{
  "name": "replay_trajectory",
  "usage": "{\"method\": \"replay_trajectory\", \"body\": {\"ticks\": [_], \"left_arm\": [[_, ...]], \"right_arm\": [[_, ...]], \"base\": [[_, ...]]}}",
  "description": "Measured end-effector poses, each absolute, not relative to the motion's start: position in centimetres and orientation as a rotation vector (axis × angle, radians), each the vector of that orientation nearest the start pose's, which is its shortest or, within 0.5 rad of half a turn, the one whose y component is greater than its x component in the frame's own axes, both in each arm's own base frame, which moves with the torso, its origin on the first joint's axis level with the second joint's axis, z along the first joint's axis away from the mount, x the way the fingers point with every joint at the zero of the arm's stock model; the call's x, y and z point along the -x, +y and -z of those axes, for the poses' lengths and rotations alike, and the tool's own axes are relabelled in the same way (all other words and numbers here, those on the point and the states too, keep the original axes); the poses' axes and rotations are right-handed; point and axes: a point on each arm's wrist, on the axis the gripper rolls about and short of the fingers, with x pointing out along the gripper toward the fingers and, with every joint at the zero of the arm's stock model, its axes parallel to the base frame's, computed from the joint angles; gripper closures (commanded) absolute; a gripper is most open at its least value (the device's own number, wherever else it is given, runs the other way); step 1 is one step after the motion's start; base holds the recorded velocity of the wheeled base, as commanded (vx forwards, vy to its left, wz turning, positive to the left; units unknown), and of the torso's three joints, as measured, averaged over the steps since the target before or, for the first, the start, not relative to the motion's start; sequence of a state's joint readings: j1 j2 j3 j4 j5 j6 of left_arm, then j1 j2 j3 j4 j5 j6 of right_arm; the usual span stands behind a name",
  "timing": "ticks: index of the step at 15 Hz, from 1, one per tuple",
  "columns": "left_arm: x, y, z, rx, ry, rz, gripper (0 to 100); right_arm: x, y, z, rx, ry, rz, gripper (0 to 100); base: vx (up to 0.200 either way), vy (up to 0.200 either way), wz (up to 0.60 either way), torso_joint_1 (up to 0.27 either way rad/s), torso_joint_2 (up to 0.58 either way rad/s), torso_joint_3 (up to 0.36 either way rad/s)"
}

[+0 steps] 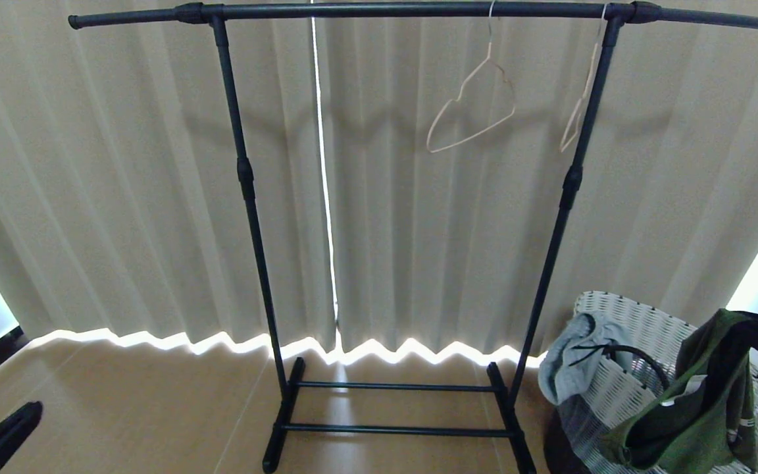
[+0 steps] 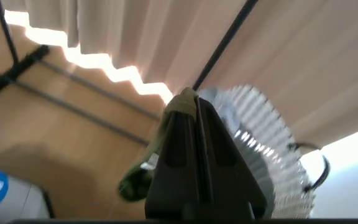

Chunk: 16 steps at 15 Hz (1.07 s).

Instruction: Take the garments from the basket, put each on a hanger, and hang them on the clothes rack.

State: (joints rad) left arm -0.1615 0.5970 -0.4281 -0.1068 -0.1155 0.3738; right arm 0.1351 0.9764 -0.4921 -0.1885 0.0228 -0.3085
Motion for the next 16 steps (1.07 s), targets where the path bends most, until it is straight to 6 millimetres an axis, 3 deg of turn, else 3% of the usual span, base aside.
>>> {"method": "replay_trajectory", "body": {"ticks": [2,5,8,10,13,16], "left_arm": [[-6.5,-2.3,-21.6,-0.381,0.038,0.409,0],[-10.3,-6.1,-22.7,-0.363,0.077,0.551,0],[-13.5,-11.9,-22.1,-0.331,0.104,0.645,0],[-15.0,-16.4,-20.7,-0.322,0.108,0.689,0],[-16.3,-22.6,-18.1,-0.331,0.135,0.765,0],[-17.2,-29.0,-17.4,-0.267,0.125,0.836,0]], "right_arm": [[-12.5,1.9,-21.9,0.316,0.229,-0.204,100],[-13.3,3.0,-23.3,0.248,0.198,-0.265,100],[-13.8,4.3,-24.7,0.173,0.168,-0.335,100],[-14.2,5.1,-25.8,0.125,0.148,-0.371,100],[-14.3,6.1,-26.8,0.032,0.140,-0.434,100],[-14.2,6.4,-27.1,0.018,0.129,-0.474,100]], "base": [[0.000,0.000,0.00,0.000,0.00,0.000],[0.000,0.000,0.00,0.000,0.00,0.000],[0.000,0.000,0.00,0.000,0.00,0.000],[0.000,0.000,0.00,0.000,0.00,0.000],[0.000,0.000,0.00,0.000,0.00,0.000],[0.000,0.000,0.00,0.000,0.00,0.000]]}}
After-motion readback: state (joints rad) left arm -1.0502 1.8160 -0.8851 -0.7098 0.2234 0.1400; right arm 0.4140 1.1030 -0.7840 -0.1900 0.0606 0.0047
